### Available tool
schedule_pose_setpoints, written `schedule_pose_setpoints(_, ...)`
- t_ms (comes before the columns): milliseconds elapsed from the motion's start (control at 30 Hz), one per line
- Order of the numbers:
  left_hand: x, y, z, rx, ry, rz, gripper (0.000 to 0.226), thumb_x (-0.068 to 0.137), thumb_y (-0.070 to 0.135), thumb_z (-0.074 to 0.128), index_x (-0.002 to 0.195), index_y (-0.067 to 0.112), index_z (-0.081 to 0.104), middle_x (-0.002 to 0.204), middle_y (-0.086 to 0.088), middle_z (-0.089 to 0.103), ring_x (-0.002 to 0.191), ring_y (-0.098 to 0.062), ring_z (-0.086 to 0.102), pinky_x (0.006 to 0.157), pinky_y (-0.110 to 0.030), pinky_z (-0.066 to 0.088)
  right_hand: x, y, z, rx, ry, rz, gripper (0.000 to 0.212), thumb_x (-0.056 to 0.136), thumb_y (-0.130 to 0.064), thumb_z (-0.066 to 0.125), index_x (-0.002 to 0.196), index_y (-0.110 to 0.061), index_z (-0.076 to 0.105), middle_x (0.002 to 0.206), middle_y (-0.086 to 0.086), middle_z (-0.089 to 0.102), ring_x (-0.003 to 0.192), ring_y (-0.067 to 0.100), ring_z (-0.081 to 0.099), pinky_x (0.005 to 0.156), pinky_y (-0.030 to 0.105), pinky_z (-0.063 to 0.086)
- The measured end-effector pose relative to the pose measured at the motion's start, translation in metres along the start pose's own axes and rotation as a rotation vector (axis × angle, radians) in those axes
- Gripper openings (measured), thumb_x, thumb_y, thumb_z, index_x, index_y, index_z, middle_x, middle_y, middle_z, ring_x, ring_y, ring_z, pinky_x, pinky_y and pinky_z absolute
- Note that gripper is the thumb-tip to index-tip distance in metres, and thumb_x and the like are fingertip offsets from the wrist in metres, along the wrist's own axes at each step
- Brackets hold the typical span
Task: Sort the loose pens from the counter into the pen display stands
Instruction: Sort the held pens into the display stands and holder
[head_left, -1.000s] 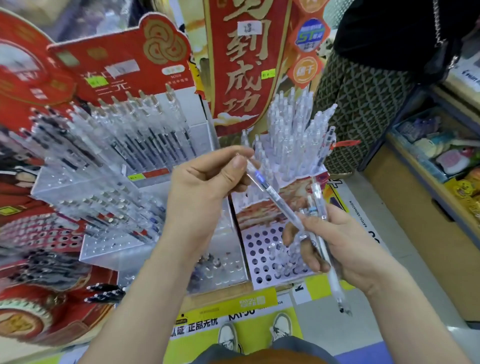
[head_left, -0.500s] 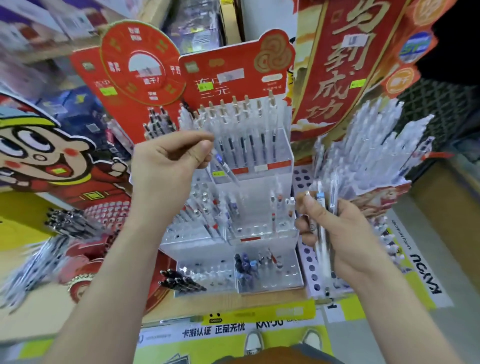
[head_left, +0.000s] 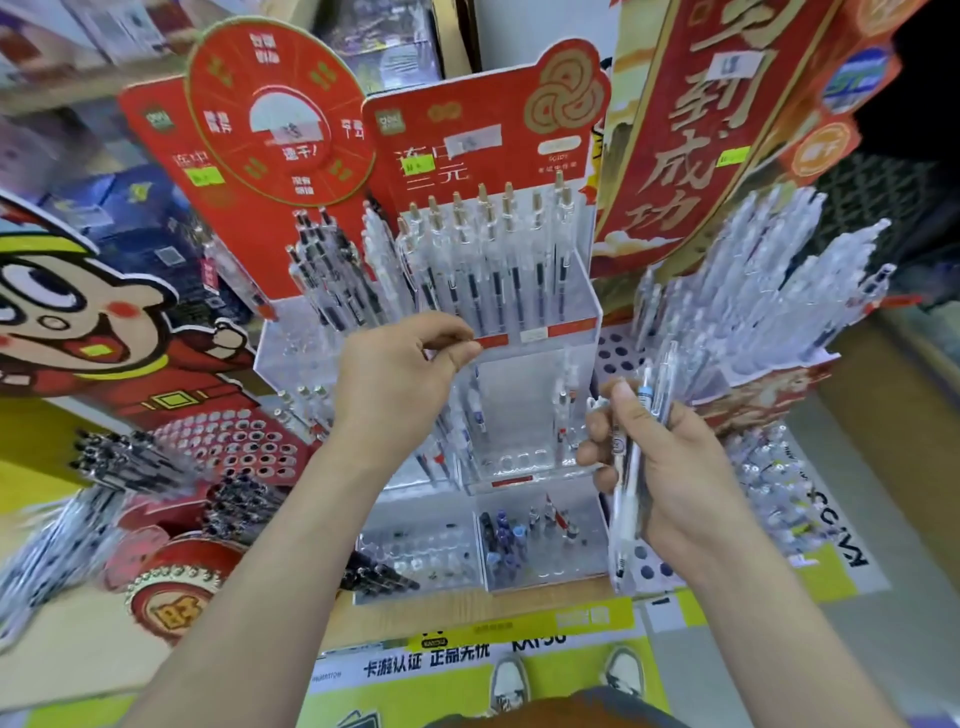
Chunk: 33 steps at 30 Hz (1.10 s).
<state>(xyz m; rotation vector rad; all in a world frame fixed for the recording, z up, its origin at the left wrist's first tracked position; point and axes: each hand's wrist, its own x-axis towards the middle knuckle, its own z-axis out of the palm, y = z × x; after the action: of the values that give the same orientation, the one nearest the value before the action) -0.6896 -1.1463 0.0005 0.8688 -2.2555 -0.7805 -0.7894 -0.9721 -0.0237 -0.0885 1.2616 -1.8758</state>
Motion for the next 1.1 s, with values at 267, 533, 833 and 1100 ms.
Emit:
schedule_pose_setpoints(267,-0.004,-0.008,0.006,0.25,-0.051,0.103,0.017,0.084,0.033,0.071,0.092,0.019,0.077,0.084,0.004,0.075,0.074,-0.017,0.067,0.071,-0.033,0.056,0.001,0.0,0.002,-0.1,-0.023,-0.01,0.018,0.096,-0.027,0.052,0.095,-0.01,0.058,0.074,0.006,0.069,0.053,0.018,0.063,0.041,0.022,0.044)
schedule_pose_setpoints(533,-0.001,-0.016,0.01,0.402,-0.104,0.292,0.022,0.08,0.026,0.061,0.079,0.01,0.075,0.069,-0.007,0.071,0.062,-0.028,0.067,0.058,-0.04,0.057,-0.003,-0.002,0.004,-0.172,-0.056,-0.096,0.031,0.078,-0.028,0.063,0.102,-0.009,0.066,0.068,0.002,0.065,0.061,0.019,0.067,0.047,0.027,0.052)
schedule_pose_setpoints(833,0.003,-0.025,0.016,0.656,-0.19,0.4,0.021,0.073,0.006,0.079,0.06,0.013,0.064,0.049,-0.002,0.056,0.042,-0.025,0.053,0.044,-0.024,0.039,-0.002,-0.003,0.006,-0.032,-0.146,0.004,0.03,0.084,-0.025,0.06,0.104,-0.002,0.06,0.076,0.01,0.066,0.059,0.02,0.062,0.048,0.024,0.049)
schedule_pose_setpoints(1100,-0.022,0.049,-0.011,-0.433,-0.441,-0.085,0.019,0.09,0.013,0.064,0.103,0.024,0.071,0.084,0.013,0.074,0.052,-0.009,0.05,0.05,-0.019,0.045,-0.005,-0.002,0.016,0.082,-0.209,0.048,0.031,0.085,-0.021,0.058,0.11,-0.005,0.066,0.074,0.007,0.062,0.054,0.017,0.059,0.047,0.023,0.05)
